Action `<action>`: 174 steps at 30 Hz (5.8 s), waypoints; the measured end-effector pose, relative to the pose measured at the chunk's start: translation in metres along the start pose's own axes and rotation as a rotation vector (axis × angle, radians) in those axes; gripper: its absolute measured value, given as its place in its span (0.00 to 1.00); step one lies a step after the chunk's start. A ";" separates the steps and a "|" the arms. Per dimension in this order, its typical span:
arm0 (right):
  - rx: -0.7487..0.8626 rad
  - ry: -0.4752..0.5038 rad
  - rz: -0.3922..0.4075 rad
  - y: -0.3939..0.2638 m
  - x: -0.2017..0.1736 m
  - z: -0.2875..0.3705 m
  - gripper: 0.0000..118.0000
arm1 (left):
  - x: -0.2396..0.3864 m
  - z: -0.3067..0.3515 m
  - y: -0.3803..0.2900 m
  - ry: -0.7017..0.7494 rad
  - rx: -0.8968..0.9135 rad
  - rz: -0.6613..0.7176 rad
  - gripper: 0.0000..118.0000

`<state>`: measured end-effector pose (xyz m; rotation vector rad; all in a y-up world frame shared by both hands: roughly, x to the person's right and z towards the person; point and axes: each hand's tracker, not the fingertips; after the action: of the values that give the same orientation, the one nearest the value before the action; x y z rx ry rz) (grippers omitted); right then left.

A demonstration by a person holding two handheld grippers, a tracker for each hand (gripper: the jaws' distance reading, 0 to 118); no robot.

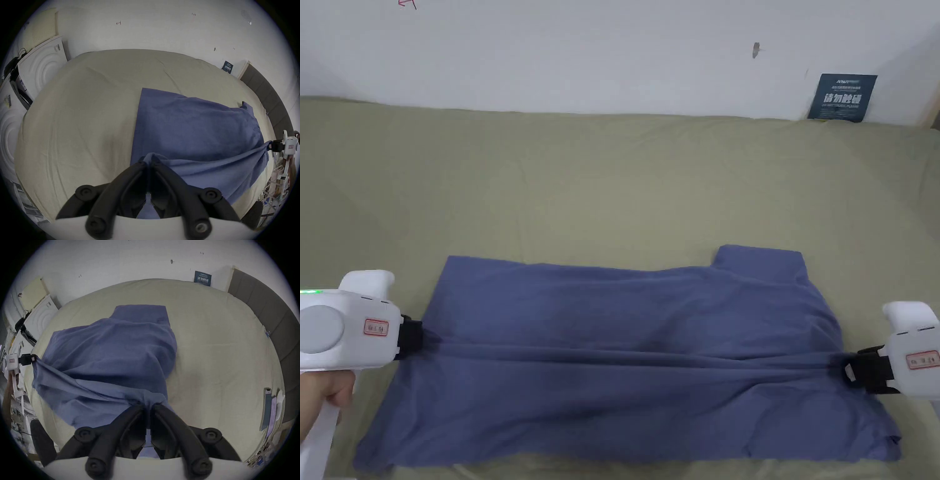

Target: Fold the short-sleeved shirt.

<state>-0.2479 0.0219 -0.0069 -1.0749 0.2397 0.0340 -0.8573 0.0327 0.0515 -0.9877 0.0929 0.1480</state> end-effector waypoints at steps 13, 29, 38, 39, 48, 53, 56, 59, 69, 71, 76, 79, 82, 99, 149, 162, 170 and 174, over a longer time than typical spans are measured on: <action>0.299 -0.060 -0.086 -0.085 -0.037 0.086 0.72 | 0.020 0.084 -0.068 0.031 0.229 -0.021 0.64; 0.304 -0.059 -0.116 -0.149 -0.055 0.080 0.04 | -0.003 0.071 -0.113 0.012 0.097 0.110 0.16; 0.257 -0.057 -0.106 -0.143 -0.048 0.060 0.04 | 0.009 0.024 -0.110 0.141 -0.008 0.048 0.96; 0.253 -0.054 -0.105 -0.142 -0.046 0.059 0.04 | 0.005 0.022 -0.108 0.131 -0.005 0.056 0.90; 0.263 -0.068 -0.108 -0.130 -0.031 0.056 0.64 | 0.020 0.031 -0.099 0.055 -0.002 0.052 0.08; 0.240 -0.023 -0.138 -0.107 -0.019 0.044 0.99 | 0.013 0.027 -0.096 0.039 -0.010 0.073 0.08; 0.177 -0.015 -0.139 -0.095 -0.014 0.018 0.99 | 0.017 0.026 -0.096 0.048 -0.011 0.059 0.08; 0.133 0.008 -0.165 -0.091 -0.009 0.006 0.82 | 0.013 0.023 -0.094 0.041 -0.017 0.063 0.08; 0.178 -0.007 -0.127 -0.120 -0.016 0.059 0.07 | 0.005 0.058 -0.102 0.027 0.014 0.072 0.08; 0.185 0.000 -0.136 -0.128 -0.014 0.069 0.07 | 0.005 0.070 -0.108 0.025 0.024 0.066 0.08; 0.167 0.017 -0.127 -0.162 -0.022 0.096 0.07 | 0.002 0.105 -0.137 0.026 0.027 0.034 0.08; 0.149 0.029 -0.129 -0.188 -0.028 0.107 0.07 | -0.003 0.118 -0.163 0.022 0.017 0.035 0.08; 0.130 0.034 -0.133 -0.206 -0.026 0.107 0.07 | -0.008 0.120 -0.187 0.023 -0.017 0.028 0.08; 0.283 -0.012 -0.182 -0.178 -0.032 0.129 0.82 | 0.003 0.146 -0.152 0.003 0.210 0.067 0.98; -0.054 -0.086 -0.038 0.037 0.010 -0.074 0.89 | 0.025 -0.051 0.015 0.047 -0.017 0.006 0.02; 0.164 0.012 -0.042 0.021 -0.006 0.047 0.03 | 0.014 0.029 0.001 -0.024 0.073 0.020 0.02; 0.279 0.052 -0.041 -0.059 -0.015 0.128 0.03 | 0.002 0.118 -0.064 -0.072 0.179 0.019 0.02; 0.302 0.039 0.005 -0.106 -0.024 0.149 0.03 | 0.000 0.147 -0.108 -0.072 0.215 -0.009 0.02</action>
<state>-0.2298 0.1032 0.1576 -0.7747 0.2731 -0.0179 -0.8379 0.0969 0.2208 -0.7672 0.0370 0.1617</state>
